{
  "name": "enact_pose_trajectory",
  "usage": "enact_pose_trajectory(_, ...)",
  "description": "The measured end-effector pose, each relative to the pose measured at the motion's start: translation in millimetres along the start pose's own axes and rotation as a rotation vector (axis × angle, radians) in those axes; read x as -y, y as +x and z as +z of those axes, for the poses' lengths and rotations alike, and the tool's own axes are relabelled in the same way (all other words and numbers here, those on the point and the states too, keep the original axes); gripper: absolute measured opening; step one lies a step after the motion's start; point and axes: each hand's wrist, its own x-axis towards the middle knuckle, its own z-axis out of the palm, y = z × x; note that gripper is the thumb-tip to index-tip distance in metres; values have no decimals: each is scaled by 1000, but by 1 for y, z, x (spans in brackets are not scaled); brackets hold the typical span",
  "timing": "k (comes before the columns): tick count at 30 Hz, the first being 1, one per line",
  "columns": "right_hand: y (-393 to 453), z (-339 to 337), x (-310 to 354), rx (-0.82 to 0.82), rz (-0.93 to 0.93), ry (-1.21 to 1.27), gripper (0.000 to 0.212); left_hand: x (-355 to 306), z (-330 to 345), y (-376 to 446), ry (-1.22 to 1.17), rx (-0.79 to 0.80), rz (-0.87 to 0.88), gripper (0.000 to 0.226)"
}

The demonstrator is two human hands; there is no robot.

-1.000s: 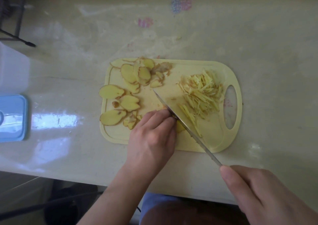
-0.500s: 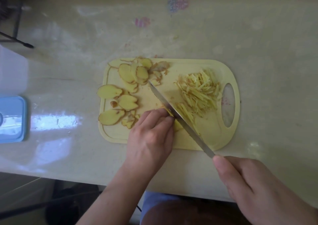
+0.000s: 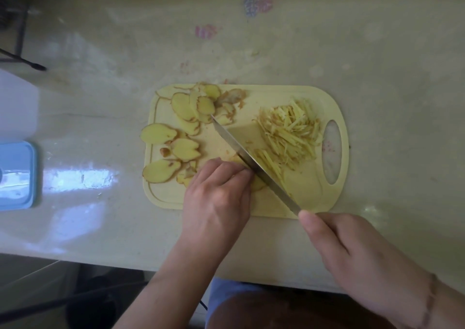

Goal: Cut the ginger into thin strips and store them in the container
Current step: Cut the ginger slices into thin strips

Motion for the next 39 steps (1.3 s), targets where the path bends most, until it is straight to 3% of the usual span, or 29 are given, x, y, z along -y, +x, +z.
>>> enact_pose_trajectory(7, -10, -12, 0, 38, 21, 45, 79, -2, -3, 2, 61, 58, -18, 25)
enact_pose_trajectory(19, -22, -13, 3, 58, 101, -61, 99, -4, -4, 4, 85, 121, -17, 22)
enact_pose_trajectory(26, -1, -5, 2, 71, 38, -8, 73, -4, -3, 4, 61, 69, -30, 20)
enact_pose_trajectory(32, -8, -6, 4, 5, 9, -15, 74, -4, -3, 4, 66, 98, -69, 26)
enact_pose_trajectory(39, -27, -11, 9, 4, 111, -43, 103, -7, -3, 3, 102, 112, -63, 24)
